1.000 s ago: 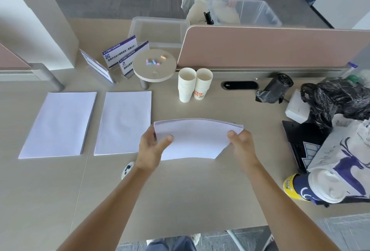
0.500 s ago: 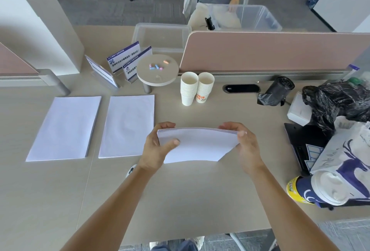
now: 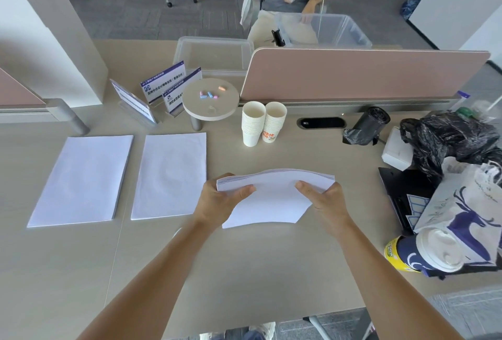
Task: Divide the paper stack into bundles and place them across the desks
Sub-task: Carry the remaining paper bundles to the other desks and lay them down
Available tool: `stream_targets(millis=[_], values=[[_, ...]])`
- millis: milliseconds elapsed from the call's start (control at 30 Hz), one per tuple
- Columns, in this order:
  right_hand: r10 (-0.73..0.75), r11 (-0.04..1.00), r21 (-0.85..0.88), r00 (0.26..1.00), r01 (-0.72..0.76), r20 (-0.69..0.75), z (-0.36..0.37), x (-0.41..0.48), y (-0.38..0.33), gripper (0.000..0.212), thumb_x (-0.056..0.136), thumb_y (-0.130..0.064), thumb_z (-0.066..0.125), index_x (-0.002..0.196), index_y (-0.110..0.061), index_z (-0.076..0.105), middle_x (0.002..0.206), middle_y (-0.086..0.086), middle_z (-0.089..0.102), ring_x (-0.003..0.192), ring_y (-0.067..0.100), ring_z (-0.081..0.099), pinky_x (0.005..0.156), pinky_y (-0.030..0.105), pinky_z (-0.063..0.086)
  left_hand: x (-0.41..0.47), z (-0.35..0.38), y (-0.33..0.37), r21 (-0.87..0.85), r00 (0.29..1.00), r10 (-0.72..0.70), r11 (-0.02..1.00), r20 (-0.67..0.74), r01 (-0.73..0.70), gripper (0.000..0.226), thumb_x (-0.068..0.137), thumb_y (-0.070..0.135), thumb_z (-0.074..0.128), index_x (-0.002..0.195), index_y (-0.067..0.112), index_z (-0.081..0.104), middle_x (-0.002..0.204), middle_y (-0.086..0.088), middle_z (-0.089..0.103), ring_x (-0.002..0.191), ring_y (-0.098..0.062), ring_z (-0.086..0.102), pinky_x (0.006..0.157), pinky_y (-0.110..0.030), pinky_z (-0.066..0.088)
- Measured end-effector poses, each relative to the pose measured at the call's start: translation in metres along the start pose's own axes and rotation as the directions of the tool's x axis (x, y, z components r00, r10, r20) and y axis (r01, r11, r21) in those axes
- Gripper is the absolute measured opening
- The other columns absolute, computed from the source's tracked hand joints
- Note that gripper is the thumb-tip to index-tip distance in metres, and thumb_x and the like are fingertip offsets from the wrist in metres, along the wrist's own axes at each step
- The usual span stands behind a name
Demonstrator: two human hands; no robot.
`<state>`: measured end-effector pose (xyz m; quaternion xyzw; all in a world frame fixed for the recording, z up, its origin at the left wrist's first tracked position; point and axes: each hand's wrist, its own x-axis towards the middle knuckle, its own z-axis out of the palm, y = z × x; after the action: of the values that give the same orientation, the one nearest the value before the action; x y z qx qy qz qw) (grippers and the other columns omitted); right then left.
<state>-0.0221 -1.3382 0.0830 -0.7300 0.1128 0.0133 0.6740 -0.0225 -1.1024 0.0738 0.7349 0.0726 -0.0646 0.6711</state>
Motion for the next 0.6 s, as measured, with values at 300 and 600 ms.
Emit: stream_targets(millis=[300, 600], values=[[-0.216, 0.973, -0.094, 0.976, 0.212, -0.030, -0.027, 0.008, -0.069, 0.010, 0.091, -0.010, 0.070, 0.091, -0.020, 0.071, 0.075, -0.016, 0.075, 0.069, -0.007, 0.069, 0.062, 0.011, 0.051, 0.019, 0.014, 0.067, -0.178, 0.993, 0.116, 0.977, -0.006, -0.116, 0.008, 0.082, 0.018, 0.081, 0.086, 0.012, 0.079, 0.089, 0.000, 0.078, 0.085, -0.018, 0.074, 0.080, -0.041, 0.059], [-0.324, 0.878, -0.431, 0.922, 0.209, -0.213, -0.074, 0.071, -0.040, 0.035, 0.107, -0.023, 0.040, 0.072, -0.031, 0.040, 0.062, -0.012, 0.043, 0.055, 0.000, 0.043, 0.053, 0.013, 0.033, 0.092, 0.081, 0.101, -0.321, 0.995, -0.091, 0.941, 0.049, 0.102, 0.030, 0.077, 0.026, 0.085, 0.096, 0.004, 0.077, 0.093, -0.005, 0.078, 0.081, -0.019, 0.074, 0.067, -0.036, 0.060]])
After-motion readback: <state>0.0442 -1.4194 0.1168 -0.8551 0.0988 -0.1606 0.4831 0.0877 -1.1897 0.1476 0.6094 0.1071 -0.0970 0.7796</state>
